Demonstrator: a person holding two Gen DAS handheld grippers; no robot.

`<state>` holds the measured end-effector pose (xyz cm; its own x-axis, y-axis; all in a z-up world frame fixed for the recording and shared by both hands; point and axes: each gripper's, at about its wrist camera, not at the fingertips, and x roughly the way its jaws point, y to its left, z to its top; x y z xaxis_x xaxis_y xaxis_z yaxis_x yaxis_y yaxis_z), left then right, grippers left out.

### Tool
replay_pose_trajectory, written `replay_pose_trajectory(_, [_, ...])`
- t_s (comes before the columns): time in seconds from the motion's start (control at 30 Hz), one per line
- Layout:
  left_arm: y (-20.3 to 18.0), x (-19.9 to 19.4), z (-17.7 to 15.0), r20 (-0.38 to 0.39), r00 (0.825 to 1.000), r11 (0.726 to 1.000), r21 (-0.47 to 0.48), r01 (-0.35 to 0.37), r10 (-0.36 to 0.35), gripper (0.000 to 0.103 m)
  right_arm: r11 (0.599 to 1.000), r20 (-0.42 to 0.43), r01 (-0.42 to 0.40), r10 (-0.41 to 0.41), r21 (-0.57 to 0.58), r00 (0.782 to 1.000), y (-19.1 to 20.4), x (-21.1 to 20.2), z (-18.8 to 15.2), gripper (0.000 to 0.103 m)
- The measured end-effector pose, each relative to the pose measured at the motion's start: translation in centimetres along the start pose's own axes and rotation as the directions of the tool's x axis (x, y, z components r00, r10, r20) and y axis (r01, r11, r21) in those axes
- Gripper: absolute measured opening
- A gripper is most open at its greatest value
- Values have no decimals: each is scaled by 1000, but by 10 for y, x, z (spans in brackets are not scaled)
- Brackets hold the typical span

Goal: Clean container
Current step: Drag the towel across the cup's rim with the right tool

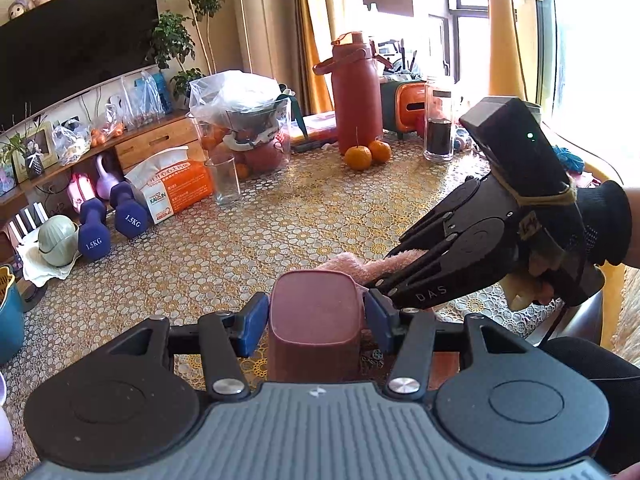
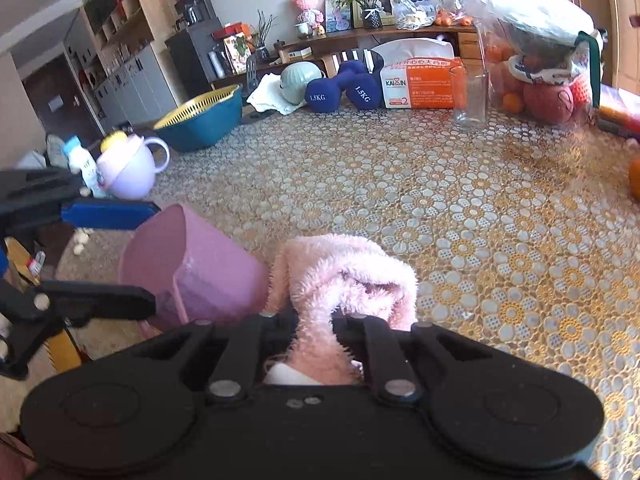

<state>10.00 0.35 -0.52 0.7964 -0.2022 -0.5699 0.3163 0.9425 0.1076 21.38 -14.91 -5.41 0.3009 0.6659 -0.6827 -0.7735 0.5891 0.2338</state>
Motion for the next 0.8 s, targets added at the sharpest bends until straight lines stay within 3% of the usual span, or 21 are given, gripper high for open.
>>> replay_pose_trajectory(0.17, [5, 0, -1, 5, 1000, 999, -33, 1, -1, 52, 995, 65, 82, -78, -51, 995, 12, -22, 0, 11])
replay_pose_trajectory(0.47, [9, 11, 7, -22, 1000, 998, -67, -12, 10, 53, 999, 306, 52, -49, -1, 951, 42, -107, -2, 11])
replay_pose_trajectory(0.57, [10, 13, 8, -28, 1000, 997, -80, -17, 15, 53, 998, 318, 55, -57, 14, 946, 52, -107, -10, 11])
replay_pose_trajectory(0.7, [7, 11, 7, -25, 999, 997, -74, -24, 23, 53, 998, 286, 25, -39, 53, 957, 53, -83, -19, 11])
replay_pose_trajectory(0.8, [6, 11, 8, -29, 999, 997, -72, -32, 30, 52, 998, 268, 64, -68, 24, 961, 59, -67, -25, 12])
